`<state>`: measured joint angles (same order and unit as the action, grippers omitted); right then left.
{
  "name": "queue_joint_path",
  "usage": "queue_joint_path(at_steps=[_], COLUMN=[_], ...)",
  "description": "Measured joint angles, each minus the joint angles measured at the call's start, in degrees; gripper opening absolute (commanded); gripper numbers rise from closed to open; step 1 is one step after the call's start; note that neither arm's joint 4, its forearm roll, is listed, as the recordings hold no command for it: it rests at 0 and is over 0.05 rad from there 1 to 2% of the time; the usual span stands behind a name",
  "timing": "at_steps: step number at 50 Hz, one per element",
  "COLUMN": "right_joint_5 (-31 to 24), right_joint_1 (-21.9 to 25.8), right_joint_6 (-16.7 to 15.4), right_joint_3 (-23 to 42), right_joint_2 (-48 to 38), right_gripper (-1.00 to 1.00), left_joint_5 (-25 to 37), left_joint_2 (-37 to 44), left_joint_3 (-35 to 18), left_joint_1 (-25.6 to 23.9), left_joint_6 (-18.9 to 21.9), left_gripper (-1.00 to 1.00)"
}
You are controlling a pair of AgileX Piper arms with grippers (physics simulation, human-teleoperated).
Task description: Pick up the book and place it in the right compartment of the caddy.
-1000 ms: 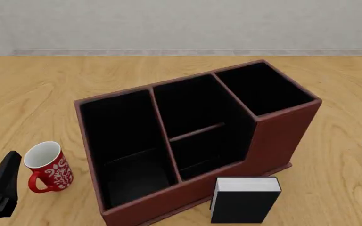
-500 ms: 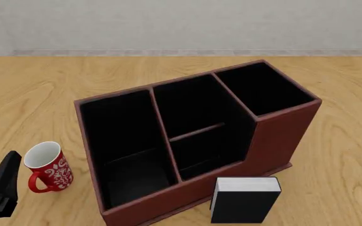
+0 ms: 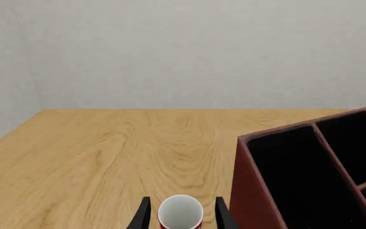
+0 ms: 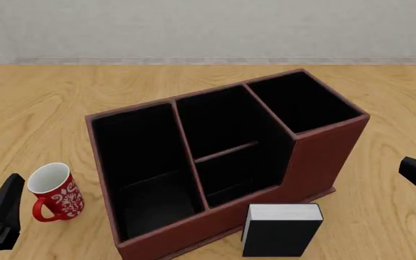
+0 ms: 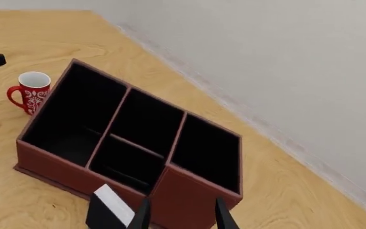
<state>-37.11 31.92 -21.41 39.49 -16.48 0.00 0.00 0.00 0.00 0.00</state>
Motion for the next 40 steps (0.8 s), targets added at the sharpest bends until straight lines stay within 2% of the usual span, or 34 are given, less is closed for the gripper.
queue_joint_path(at_steps=[15, 40], right_joint_5=[-2.5, -6.5], right_joint_1=[5.3, 10.3], right_joint_6=[-1.6, -3.9], right_joint_3=[3.2, 5.4], right_joint_2=[-5.0, -9.2], right_gripper=[1.0, 1.0], left_joint_5=[0.0, 0.0], left_joint_2=[0.0, 0.0], left_joint_3=[0.0, 0.0], left_joint_1=[0.0, 0.0], left_joint_6=[0.0, 0.0], left_gripper=[1.0, 1.0])
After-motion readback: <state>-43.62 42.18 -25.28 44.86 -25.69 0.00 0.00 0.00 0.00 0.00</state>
